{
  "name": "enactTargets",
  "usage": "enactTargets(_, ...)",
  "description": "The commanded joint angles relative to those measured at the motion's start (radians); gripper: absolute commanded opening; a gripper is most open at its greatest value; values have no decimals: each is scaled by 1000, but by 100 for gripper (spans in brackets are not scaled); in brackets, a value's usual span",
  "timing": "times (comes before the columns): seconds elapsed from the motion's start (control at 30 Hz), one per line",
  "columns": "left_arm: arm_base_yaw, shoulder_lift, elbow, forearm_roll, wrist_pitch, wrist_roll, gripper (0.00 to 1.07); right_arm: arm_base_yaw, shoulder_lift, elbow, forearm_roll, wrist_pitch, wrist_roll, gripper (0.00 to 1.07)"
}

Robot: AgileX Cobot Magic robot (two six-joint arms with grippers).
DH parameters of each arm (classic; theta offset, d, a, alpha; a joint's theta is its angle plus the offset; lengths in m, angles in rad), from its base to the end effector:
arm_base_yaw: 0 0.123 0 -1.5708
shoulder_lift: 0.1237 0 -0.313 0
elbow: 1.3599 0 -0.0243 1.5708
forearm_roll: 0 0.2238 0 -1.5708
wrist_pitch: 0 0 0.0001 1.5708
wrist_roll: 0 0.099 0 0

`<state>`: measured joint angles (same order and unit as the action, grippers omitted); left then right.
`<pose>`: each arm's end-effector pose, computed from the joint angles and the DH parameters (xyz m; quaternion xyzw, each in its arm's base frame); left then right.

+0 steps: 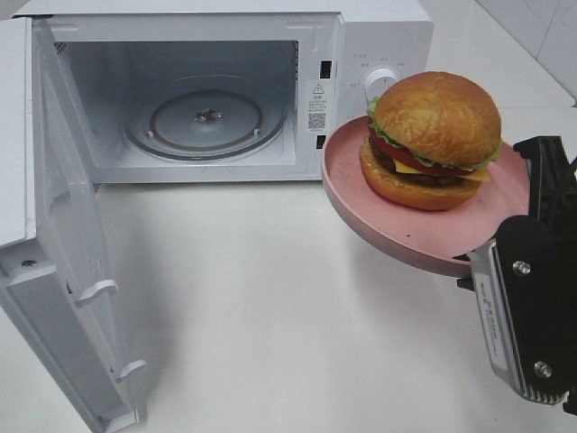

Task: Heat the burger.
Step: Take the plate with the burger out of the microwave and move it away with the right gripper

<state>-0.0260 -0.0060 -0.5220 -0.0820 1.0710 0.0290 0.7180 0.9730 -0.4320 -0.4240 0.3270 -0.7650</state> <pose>-0.0536 -0.0057 0.2653 0.0257 0.8475 -0.0401 0.5287 0.1144 0.0825 0.2580 -0.7259 0.5588 -0.1479 0.3728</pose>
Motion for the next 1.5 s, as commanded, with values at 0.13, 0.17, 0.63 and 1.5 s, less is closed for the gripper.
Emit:
enactTargets(0.13, 4, -18, 5, 0, 2, -6, 102, -3, -48, -6, -108, 48, 191, 0)
enactTargets(0.17, 4, -18, 5, 0, 2, -6, 102, -3, -48, -6, -108, 48, 191, 0)
enactTargets(0.63, 4, -18, 5, 0, 2, -6, 102, -3, -48, -6, -231, 215, 437, 0)
enactTargets(1.5, 4, -18, 5, 0, 2, -6, 102, -3, 120, -12, -465, 455, 1000, 0)
